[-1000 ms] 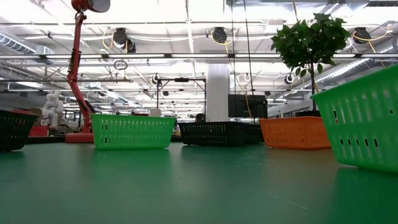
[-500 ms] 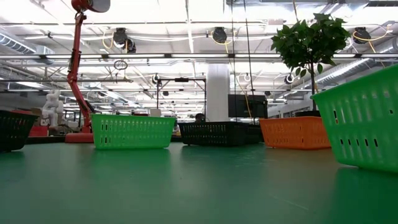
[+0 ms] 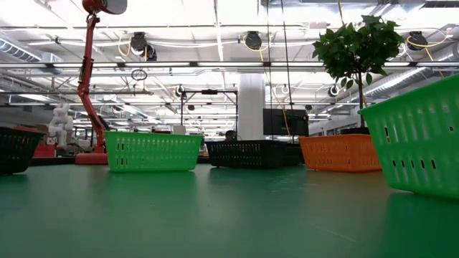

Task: Stack baskets by color
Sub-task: Stack the middle black bin on the bottom black bin

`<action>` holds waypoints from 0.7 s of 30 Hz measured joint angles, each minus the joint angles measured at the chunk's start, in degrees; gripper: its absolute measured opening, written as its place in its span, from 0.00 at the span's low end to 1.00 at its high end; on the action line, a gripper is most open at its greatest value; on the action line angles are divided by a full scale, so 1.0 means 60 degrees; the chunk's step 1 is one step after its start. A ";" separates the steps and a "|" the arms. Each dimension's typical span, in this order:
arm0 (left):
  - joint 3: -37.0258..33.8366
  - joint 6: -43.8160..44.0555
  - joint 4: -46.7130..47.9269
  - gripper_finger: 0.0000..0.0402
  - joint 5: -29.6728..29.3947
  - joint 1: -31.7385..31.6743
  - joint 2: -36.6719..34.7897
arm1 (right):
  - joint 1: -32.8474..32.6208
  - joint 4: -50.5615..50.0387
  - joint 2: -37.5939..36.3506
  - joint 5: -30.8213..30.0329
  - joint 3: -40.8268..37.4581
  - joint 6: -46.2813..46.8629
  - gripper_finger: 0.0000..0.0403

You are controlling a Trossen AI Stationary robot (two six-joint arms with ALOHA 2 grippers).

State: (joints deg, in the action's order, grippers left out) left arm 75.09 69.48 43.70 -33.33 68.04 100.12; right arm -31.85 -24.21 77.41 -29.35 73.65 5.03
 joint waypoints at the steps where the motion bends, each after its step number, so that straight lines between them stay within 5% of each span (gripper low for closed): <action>1: 0.0000 -0.0253 0.0060 0.36 -0.0054 -0.0151 -0.0158 | 0.0042 0.0033 0.0000 -0.0170 -0.0091 -0.0024 0.29; 12: 0.0000 -0.4569 0.0922 0.36 -0.1427 -0.2163 -0.2027 | 0.0926 -0.0073 0.0011 -0.0338 -0.0788 0.0183 0.29; 21: 0.0000 -0.6147 0.1709 0.36 -0.2031 -0.4074 -0.2999 | 0.1585 -0.0091 0.0011 0.0187 -0.1199 0.0230 0.29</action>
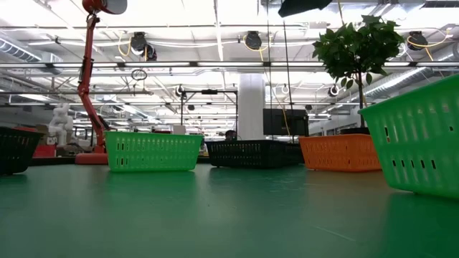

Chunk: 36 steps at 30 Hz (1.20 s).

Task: Stack baskets by color
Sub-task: Stack the middle black bin on the bottom black bin

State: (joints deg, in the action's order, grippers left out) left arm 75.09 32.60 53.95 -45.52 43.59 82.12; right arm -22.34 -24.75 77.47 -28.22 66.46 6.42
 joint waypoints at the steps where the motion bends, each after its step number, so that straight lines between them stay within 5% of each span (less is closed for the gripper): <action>1: 0.0000 -0.0167 -0.0007 0.36 0.0000 -0.0198 -0.0071 | 0.0014 -0.0001 0.0000 0.0008 0.0000 -0.0003 0.29; 10: 0.0004 -0.1094 -0.0050 0.36 0.0013 -0.1747 -0.0012 | 0.0118 -0.0275 -0.0007 0.0127 -0.0024 -0.0409 0.29; 16: 0.0004 -0.0917 -0.0161 0.36 0.0337 -0.2181 -0.0006 | 0.1057 0.1173 -0.0015 -0.0586 -0.1073 -0.0798 0.29; 25: 0.0004 -0.0794 -0.0254 0.36 0.0358 -0.2182 -0.0003 | 0.3698 0.3438 0.0584 0.1935 -0.2611 -0.0669 0.29; 36: 0.0004 -0.0640 -0.0258 0.36 0.0627 -0.2145 -0.0003 | 0.4569 0.4340 0.2605 0.2490 -0.2616 -0.0713 0.37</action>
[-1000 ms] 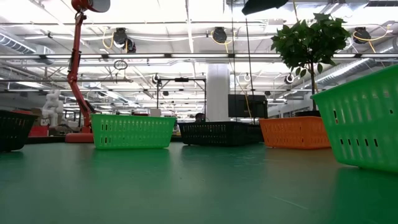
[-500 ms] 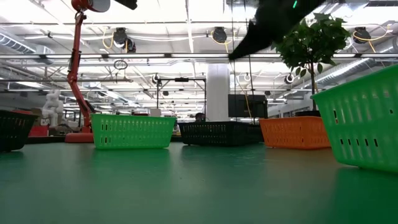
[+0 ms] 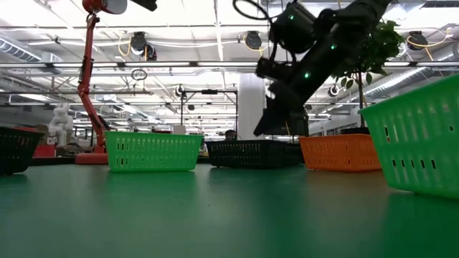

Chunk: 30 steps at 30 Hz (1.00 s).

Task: Stack baskets by color
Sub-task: Stack the middle black bin on the bottom black bin

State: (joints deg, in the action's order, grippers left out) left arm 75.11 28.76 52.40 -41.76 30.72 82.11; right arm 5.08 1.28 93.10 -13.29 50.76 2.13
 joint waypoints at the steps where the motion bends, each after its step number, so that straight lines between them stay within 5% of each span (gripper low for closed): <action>1: 0.0000 0.0032 -0.0004 0.36 0.0018 0.0023 0.0000 | 0.0032 0.0092 0.0109 0.0003 0.0000 -0.0045 0.38; 9: 0.0000 -0.0083 -0.0002 0.36 0.0033 0.0149 0.0000 | 0.0037 0.0075 0.0465 0.0005 0.0007 -0.0405 0.32; 18: 0.0000 -0.0089 -0.0003 0.36 0.0033 0.0145 0.0000 | 0.0037 0.0121 0.0455 -0.0021 0.0011 -0.0415 0.04; 30: 0.0000 -0.0232 -0.0004 0.36 0.0033 0.0142 0.0000 | -0.0114 0.0121 -0.0853 -0.0207 0.0007 -0.0517 0.02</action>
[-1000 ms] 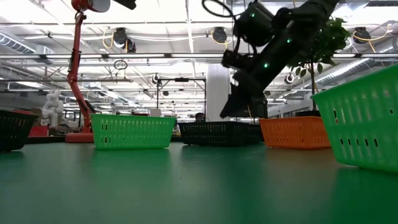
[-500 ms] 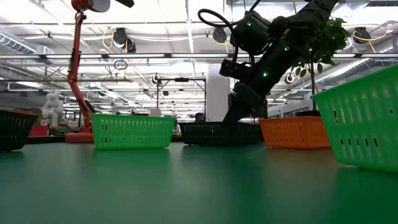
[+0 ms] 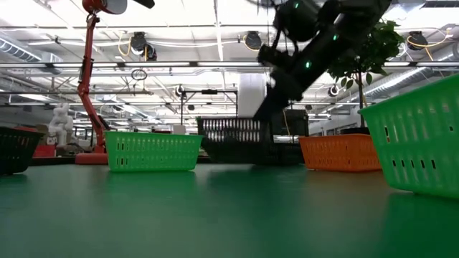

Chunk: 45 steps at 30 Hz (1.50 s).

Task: Stack baskets by color
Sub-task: Stack the middle black bin on the bottom black bin

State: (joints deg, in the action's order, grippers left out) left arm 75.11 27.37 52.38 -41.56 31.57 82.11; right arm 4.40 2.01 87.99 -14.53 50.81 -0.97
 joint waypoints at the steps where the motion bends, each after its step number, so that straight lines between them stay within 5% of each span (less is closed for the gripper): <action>1: 0.0000 -0.0033 0.0000 0.36 0.0000 0.0004 0.0000 | -0.0091 -0.0011 -0.0192 -0.0160 0.0000 -0.0054 0.02; 16: 0.0000 -0.1363 -0.1027 0.36 -0.0005 0.0007 0.0045 | -0.1619 -0.0173 -0.1817 -0.0527 0.0000 -0.2077 0.01; 24: -0.0007 -0.3169 -0.1748 0.36 0.0071 0.0133 0.0863 | -0.2145 -0.0162 -0.1809 0.1477 0.0000 -0.3815 0.01; 28: -0.0011 -0.3764 -0.2071 0.36 0.0860 0.0091 0.1117 | -0.2257 -0.0242 -0.1807 0.2212 0.0000 -0.4274 0.02; 45: 0.0000 -0.4371 -0.2432 0.36 0.2218 0.0073 0.1406 | -0.2312 -0.0373 -0.1807 0.3398 0.0000 -0.4780 0.02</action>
State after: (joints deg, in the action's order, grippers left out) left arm 75.11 1.15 37.79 -28.25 32.01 90.54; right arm -9.47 -0.23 77.14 5.86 50.81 -29.65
